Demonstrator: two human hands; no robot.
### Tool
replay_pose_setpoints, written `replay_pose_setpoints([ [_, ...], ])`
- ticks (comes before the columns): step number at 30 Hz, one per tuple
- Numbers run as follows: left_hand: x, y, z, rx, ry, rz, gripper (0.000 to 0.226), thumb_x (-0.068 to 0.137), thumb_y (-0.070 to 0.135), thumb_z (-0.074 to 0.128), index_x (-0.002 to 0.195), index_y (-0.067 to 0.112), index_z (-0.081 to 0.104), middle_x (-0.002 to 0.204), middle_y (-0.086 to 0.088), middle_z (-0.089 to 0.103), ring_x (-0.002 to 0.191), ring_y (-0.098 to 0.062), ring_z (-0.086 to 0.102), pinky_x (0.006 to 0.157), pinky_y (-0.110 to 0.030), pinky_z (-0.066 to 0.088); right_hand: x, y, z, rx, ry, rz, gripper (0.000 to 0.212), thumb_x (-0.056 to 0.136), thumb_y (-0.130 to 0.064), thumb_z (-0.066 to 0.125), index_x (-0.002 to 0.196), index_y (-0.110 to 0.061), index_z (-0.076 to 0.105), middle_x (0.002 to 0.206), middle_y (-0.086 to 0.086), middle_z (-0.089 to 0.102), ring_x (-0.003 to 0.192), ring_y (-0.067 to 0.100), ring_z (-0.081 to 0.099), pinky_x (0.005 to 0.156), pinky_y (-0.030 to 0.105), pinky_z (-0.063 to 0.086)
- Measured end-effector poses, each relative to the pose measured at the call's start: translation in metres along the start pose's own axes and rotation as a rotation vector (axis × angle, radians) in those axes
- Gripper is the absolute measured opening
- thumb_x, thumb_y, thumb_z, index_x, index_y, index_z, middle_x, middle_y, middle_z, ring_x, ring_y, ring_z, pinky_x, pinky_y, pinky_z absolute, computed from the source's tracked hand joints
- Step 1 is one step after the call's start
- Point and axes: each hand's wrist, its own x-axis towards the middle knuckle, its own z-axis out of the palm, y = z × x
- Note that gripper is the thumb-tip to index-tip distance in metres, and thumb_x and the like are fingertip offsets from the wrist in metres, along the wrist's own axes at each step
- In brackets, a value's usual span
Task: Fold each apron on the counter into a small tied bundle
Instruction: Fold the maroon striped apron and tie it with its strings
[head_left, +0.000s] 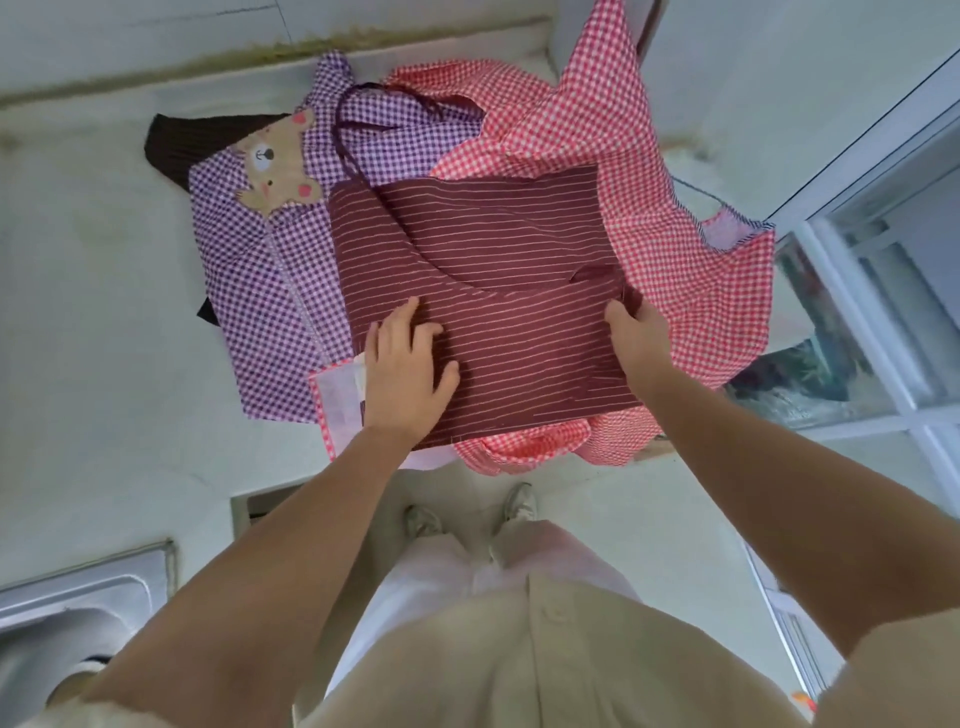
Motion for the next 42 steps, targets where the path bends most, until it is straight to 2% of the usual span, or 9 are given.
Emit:
replay_pose_setpoints([
  [6, 0.001, 0.001, 0.006, -0.041, 0.034, -0.530, 0.064, 0.088, 0.047, 0.061, 0.133, 0.006, 0.041, 0.136, -0.019, 0.042, 0.124, -0.034, 0.041, 0.103, -0.046, 0.037, 0.011, 0.022, -0.013, -0.170, -0.036, 0.041, 0.026, 0.091, -0.024, 0.052, 0.109, -0.013, 0.067, 0.099, 0.009, 0.071, 0.091, 0.029, 0.067, 0.089, 0.047, 0.056],
  [12, 0.008, -0.014, 0.002, -0.149, -0.067, -0.988, 0.076, 0.085, 0.069, 0.047, 0.122, 0.002, 0.052, 0.128, -0.021, 0.053, 0.118, -0.038, 0.050, 0.102, -0.051, 0.043, 0.014, 0.025, -0.015, -0.162, -0.091, 0.015, 0.031, 0.095, -0.038, 0.057, 0.112, -0.015, 0.068, 0.105, 0.005, 0.071, 0.097, 0.026, 0.066, 0.092, 0.043, 0.054],
  [14, 0.007, -0.023, 0.003, -0.283, -0.058, -1.037, 0.065, 0.085, 0.064, 0.052, 0.112, 0.005, 0.059, 0.117, -0.018, 0.061, 0.099, -0.031, 0.060, 0.084, -0.044, 0.052, 0.016, 0.024, -0.015, -0.221, -0.115, -0.020, 0.029, 0.098, -0.033, 0.053, 0.118, -0.014, 0.065, 0.109, 0.006, 0.069, 0.101, 0.028, 0.064, 0.096, 0.046, 0.052],
  [17, 0.000, -0.032, -0.003, -0.424, -0.077, -1.008, 0.043, 0.094, 0.043, 0.057, 0.113, 0.004, 0.063, 0.101, -0.010, 0.066, 0.080, -0.022, 0.058, 0.065, -0.033, 0.047, 0.020, 0.023, -0.012, -0.257, -0.139, -0.044, 0.028, 0.100, -0.028, 0.050, 0.121, -0.013, 0.062, 0.112, 0.008, 0.068, 0.104, 0.030, 0.063, 0.097, 0.050, 0.051],
  [22, -0.011, -0.038, -0.019, -0.390, 0.101, -1.008, 0.033, 0.102, 0.027, 0.045, 0.127, 0.006, 0.050, 0.104, -0.009, 0.057, 0.090, -0.025, 0.055, 0.077, -0.038, 0.048, 0.016, 0.012, 0.016, -0.283, -0.232, -0.066, 0.030, 0.100, -0.028, 0.050, 0.124, -0.013, 0.061, 0.114, 0.006, 0.067, 0.106, 0.028, 0.062, 0.099, 0.049, 0.050],
  [26, -0.021, -0.050, -0.026, -0.369, 0.220, -1.123, 0.024, 0.102, 0.022, 0.041, 0.121, 0.008, 0.047, 0.102, -0.006, 0.055, 0.091, -0.025, 0.055, 0.082, -0.039, 0.048, 0.010, 0.006, 0.042, -0.286, -0.311, -0.097, 0.028, 0.100, -0.022, 0.052, 0.124, -0.010, 0.061, 0.115, 0.008, 0.067, 0.107, 0.028, 0.062, 0.099, 0.048, 0.050],
  [30, -0.020, -0.053, -0.023, -0.008, 0.261, -1.063, 0.047, 0.091, 0.028, 0.058, 0.129, 0.006, 0.041, 0.135, -0.018, 0.043, 0.124, -0.034, 0.042, 0.103, -0.045, 0.038, 0.013, -0.001, 0.047, -0.266, -0.415, -0.067, 0.027, 0.100, -0.021, 0.053, 0.123, -0.013, 0.062, 0.113, 0.006, 0.069, 0.103, 0.027, 0.065, 0.098, 0.047, 0.051],
  [36, -0.014, -0.015, -0.003, 0.069, -0.028, -0.446, 0.053, 0.095, 0.044, 0.051, 0.142, 0.023, 0.039, 0.156, -0.013, 0.023, 0.142, -0.035, 0.020, 0.113, -0.055, 0.019, 0.016, 0.001, 0.025, -0.450, -0.398, -0.240, 0.026, 0.096, -0.030, 0.058, 0.106, -0.009, 0.069, 0.098, 0.012, 0.073, 0.092, 0.031, 0.068, 0.090, 0.049, 0.053],
  [42, -0.020, -0.016, 0.015, 0.081, -0.273, -0.455, 0.069, 0.097, 0.060, 0.032, 0.155, 0.031, 0.008, 0.164, -0.007, -0.002, 0.150, -0.029, -0.004, 0.118, -0.058, 0.003, 0.021, 0.014, 0.018, -0.545, -0.311, -0.283, 0.022, 0.094, -0.029, 0.063, 0.083, -0.009, 0.061, 0.078, 0.005, 0.068, 0.072, 0.018, 0.063, 0.074, 0.036, 0.054],
])
